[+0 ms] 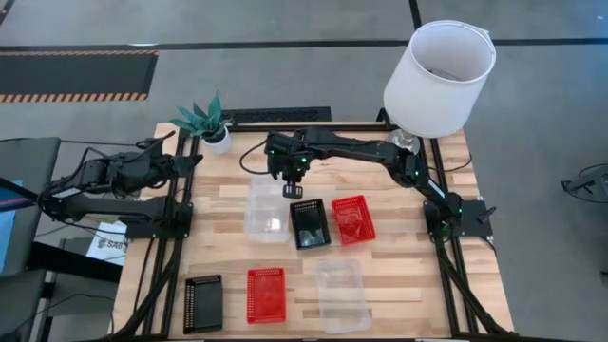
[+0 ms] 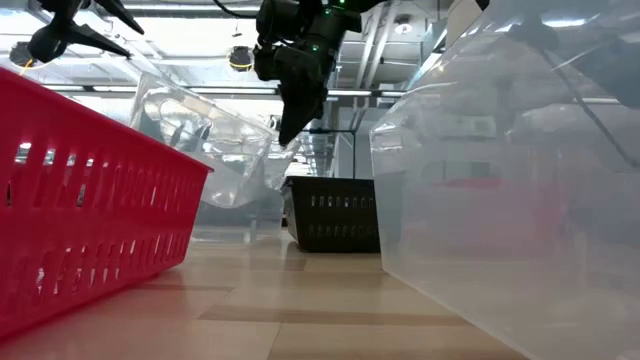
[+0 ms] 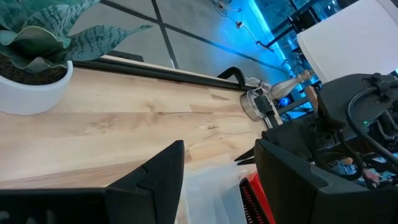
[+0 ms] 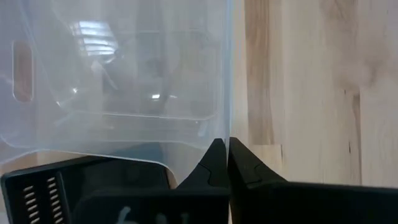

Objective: Stack baskets by color
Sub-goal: Stack the top right transparent bin on the left transparent bin

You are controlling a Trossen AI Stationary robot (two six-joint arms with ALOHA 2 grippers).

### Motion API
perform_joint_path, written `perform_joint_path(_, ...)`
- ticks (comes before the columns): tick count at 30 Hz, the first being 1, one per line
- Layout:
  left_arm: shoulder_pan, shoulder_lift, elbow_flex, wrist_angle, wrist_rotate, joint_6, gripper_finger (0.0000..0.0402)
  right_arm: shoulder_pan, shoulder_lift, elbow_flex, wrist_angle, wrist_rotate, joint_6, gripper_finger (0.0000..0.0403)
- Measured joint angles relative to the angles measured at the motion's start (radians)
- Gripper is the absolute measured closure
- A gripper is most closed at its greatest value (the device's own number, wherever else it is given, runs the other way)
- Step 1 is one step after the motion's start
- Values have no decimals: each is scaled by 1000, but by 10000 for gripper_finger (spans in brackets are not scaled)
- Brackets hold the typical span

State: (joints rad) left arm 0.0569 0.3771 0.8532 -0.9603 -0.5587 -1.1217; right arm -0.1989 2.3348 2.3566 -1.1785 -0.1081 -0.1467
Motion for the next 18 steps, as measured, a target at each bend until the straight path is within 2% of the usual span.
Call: perform_joint_path(18, 0, 0, 0, 0, -3, 0, 219, -12, -55, 0, -38, -3, 3, 403)
